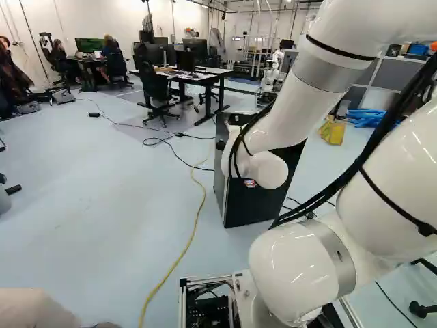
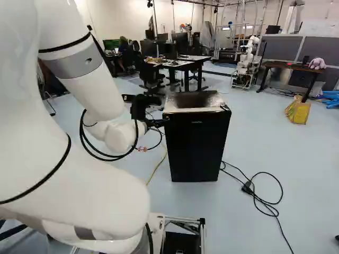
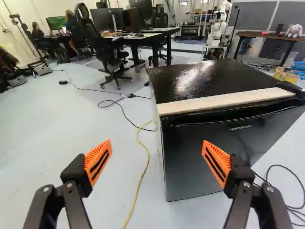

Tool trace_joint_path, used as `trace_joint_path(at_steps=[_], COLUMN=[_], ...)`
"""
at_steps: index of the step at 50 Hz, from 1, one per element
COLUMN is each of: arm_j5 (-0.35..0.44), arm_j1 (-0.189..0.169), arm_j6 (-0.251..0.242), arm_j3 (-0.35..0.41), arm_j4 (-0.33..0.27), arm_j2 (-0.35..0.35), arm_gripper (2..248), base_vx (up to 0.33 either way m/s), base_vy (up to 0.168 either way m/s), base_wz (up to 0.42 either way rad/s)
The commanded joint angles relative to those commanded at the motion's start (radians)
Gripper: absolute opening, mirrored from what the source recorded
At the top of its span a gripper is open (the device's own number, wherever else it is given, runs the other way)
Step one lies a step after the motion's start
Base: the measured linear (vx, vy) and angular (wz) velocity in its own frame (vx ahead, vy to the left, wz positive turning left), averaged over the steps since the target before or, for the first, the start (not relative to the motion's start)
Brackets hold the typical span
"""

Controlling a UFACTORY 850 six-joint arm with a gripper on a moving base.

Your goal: Grab a drink from the fridge

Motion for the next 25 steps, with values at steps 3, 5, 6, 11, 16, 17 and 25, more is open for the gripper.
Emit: trace_joint_path(at_steps=[3,5,6,11,16,17,25], arm_j5=[0.000,0.000,0.000,0.000,0.002,0.002,0.007], arm_j1=[0.005,0.009,0.011,0.020,0.029,0.031,0.045], arm_j6=[0.000,0.000,0.000,0.000,0.000,0.000,0.000], arm_j3=[-0.002,-0.004,-0.005,-0.009,-0.014,-0.015,-0.024], arm_j4=[0.011,0.018,0.021,0.040,0.061,0.066,0.101], arm_j2=[-0.003,-0.004,-0.005,-0.010,-0.015,-0.016,-0.027], arm_gripper=[247,247,247,247,247,247,247], base_vx=[0.000,0.000,0.000,0.000,0.000,0.000,0.000], base_vy=[0.000,0.000,0.000,0.000,0.000,0.000,0.000], base_wz=[0.000,0.000,0.000,0.000,0.000,0.000,0.000])
